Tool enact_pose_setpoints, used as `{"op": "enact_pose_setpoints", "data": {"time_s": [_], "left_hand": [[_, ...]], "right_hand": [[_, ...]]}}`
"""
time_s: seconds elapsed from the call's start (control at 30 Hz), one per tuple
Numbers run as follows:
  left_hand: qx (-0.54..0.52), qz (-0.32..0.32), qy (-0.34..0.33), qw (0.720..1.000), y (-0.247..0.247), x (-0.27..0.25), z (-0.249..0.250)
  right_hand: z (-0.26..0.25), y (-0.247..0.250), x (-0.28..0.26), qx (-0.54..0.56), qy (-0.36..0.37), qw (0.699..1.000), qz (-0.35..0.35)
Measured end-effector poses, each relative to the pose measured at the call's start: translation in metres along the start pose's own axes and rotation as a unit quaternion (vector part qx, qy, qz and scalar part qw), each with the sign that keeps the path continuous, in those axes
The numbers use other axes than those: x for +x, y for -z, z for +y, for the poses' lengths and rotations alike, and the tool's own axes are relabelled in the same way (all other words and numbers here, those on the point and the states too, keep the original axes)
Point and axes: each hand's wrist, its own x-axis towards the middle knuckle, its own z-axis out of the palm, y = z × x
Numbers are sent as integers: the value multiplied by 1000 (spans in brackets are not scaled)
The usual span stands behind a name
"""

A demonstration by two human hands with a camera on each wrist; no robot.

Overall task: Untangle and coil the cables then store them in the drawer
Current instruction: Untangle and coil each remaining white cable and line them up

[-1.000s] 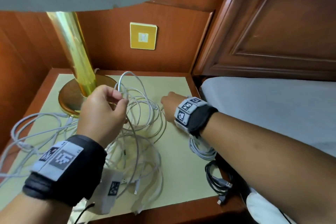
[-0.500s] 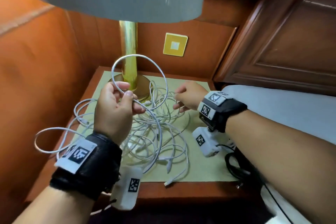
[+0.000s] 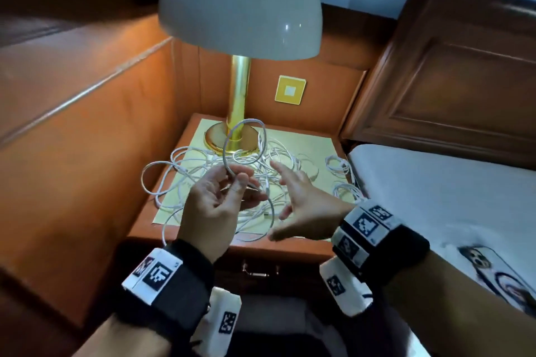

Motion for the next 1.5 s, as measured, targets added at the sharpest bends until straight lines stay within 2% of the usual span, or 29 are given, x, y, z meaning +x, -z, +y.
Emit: {"op": "enact_pose_setpoints", "data": {"time_s": [0.1,0.23,0.3,0.4,0.5,0.6,0.7,0.83,0.97,1.03,1.07,1.13,1.23,1.3,1.33,1.37,1.4,1.43,1.5], "left_hand": [[31,-23,-32,999,1,-16,5],[50,-90,-67,992,-1,-29,12],[26,-123,-63,990,-2,-28,16],[3,-157,-32,987,2,-19,20],[-46,-181,44,981,6,-8,18],[-26,-161,70,984,13,4,6],[87,-123,62,987,28,24,-11],[283,-136,39,949,27,41,-29],[333,-162,-15,929,-1,49,-52],[379,-103,-74,917,-8,58,-60],[395,-71,-79,912,-9,63,-62],[421,-49,-63,904,-5,72,-68],[470,-37,-55,880,3,77,-73],[481,-10,-58,875,8,81,-73],[480,6,-54,876,11,83,-73],[477,21,-52,877,14,85,-72],[477,32,-49,877,16,86,-71],[476,37,-51,877,18,87,-71],[462,31,-74,883,17,85,-70]], "right_hand": [[10,-28,-10,5,-21,1000,18],[19,-50,-5,53,-46,985,155],[15,-50,2,113,-21,971,211],[12,-43,24,112,38,966,231],[15,-37,46,171,101,948,249],[20,-37,62,234,81,924,290],[20,-31,69,376,45,872,311],[9,-19,59,552,69,775,300],[3,-12,43,655,109,704,254],[6,-6,34,700,117,664,234],[10,-2,30,718,118,646,232],[20,5,20,737,108,617,252],[33,11,7,744,74,592,301],[40,13,1,751,54,575,321],[42,15,-1,749,42,575,328],[44,15,-3,736,28,589,332],[46,15,-5,709,18,621,335],[47,14,-6,664,12,668,337],[44,7,-6,502,6,801,326]]}}
